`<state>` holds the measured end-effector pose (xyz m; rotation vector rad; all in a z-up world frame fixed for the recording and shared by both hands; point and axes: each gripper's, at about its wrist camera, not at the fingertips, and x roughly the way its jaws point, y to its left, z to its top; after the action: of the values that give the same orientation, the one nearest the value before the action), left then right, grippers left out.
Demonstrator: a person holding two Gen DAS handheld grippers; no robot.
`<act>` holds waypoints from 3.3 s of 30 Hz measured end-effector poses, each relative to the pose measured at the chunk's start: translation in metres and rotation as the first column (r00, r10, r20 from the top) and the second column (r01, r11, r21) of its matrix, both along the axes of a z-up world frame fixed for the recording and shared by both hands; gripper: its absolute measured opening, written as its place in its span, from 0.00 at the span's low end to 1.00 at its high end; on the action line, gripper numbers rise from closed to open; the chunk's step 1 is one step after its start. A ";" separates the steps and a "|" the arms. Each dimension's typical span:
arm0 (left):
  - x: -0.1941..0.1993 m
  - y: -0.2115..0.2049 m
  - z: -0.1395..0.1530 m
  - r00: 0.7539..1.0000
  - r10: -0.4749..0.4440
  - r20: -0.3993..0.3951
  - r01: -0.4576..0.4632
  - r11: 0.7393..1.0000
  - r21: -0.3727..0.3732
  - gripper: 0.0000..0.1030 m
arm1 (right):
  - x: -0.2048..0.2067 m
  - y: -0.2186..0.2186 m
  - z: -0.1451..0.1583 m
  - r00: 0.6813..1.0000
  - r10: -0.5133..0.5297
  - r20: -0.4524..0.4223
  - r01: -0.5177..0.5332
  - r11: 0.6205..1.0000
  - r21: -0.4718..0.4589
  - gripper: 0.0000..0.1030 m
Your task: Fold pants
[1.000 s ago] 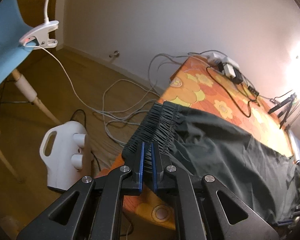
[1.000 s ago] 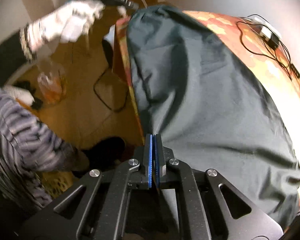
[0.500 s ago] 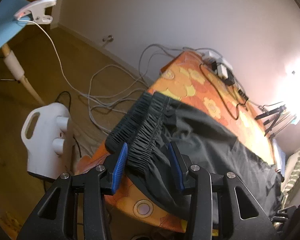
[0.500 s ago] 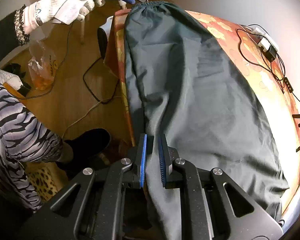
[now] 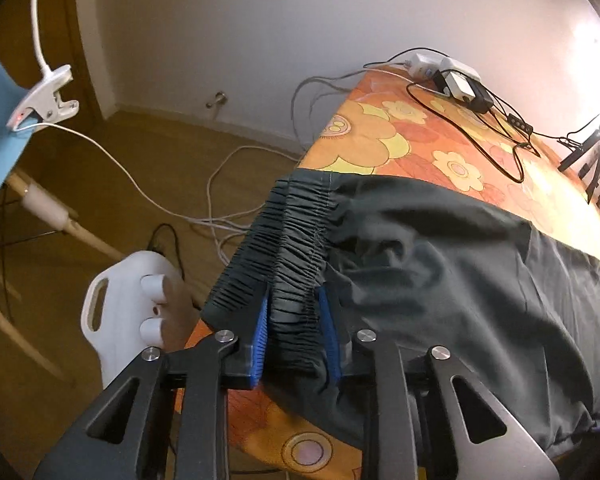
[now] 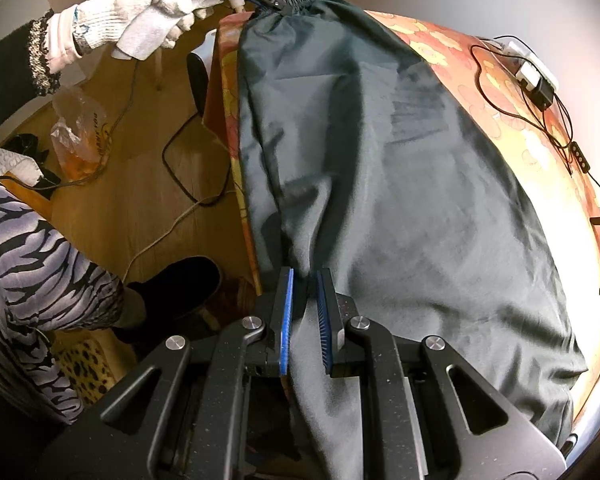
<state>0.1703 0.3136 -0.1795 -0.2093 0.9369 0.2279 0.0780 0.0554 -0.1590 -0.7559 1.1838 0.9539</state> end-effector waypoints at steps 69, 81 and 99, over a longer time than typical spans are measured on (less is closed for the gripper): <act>-0.016 0.078 -0.011 0.994 0.111 0.022 -0.086 0.867 -0.491 0.53 | 0.089 0.254 -0.069 0.989 -0.113 -0.100 0.132 0.968 0.215 0.04; -0.012 0.045 -0.008 0.995 0.066 0.077 -0.041 0.955 -0.294 0.24 | 0.099 0.205 -0.044 0.973 -0.158 -0.169 0.203 0.931 0.302 0.21; -0.031 -0.006 0.004 0.970 -0.072 0.231 0.102 0.987 -0.122 0.16 | 0.227 0.280 -0.037 0.833 -0.398 -0.384 0.469 0.876 0.109 0.53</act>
<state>0.1397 0.3079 -0.1751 -0.3098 0.7327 0.0580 0.3046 0.3352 -0.1961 -0.1311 1.4673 0.8187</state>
